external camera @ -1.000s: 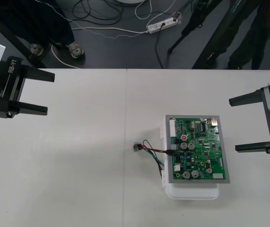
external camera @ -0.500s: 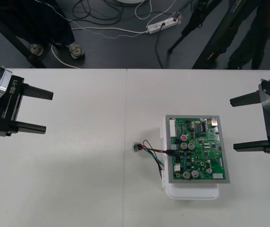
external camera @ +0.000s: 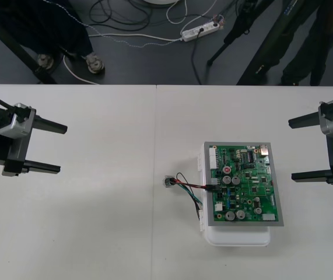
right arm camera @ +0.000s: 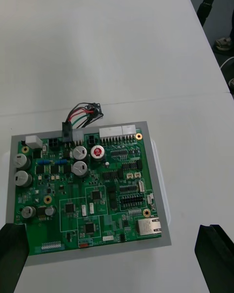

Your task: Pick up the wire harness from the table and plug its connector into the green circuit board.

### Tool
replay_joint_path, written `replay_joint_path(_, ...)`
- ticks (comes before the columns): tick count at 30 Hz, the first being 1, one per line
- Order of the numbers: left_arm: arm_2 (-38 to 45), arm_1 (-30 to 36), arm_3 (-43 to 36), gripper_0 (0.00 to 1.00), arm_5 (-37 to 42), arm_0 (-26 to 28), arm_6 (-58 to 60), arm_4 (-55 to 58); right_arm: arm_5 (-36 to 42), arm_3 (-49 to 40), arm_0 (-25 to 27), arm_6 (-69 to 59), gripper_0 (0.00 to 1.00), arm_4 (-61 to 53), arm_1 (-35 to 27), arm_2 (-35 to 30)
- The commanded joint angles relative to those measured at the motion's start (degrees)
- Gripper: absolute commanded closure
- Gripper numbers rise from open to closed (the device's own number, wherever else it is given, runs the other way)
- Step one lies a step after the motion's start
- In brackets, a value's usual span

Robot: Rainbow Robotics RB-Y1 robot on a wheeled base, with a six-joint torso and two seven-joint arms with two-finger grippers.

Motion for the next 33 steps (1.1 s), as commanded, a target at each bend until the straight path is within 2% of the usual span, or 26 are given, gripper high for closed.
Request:
replay_joint_path(1, 0.0, -2.9, -1.6, 0.21, -1.9, 0.9, -1.7, -2.7, 0.1, 2.9, -1.8, 7.0, 0.00, 0.3, -1.1, -0.8)
replay_joint_path(9, 3.6, -8.2, -1.7, 0.21, -1.9, 0.6, -2.0, -7.3, 0.1, 3.7, -1.9, 8.1, 0.00, -0.4, -4.5, -0.9)
replay_joint_path(18, 3.4, -8.2, -1.7, 0.21, -1.9, 1.1, -2.9, -8.1, 0.1, 4.4, -1.8, 9.3, 0.00, -2.7, -6.6, -0.9)
replay_joint_path(33, 3.6, -8.2, -1.7, 0.21, -1.9, 1.1, -3.0, -8.6, 0.1, 4.4, -0.5, 9.7, 0.00, -2.3, -6.5, 1.1)
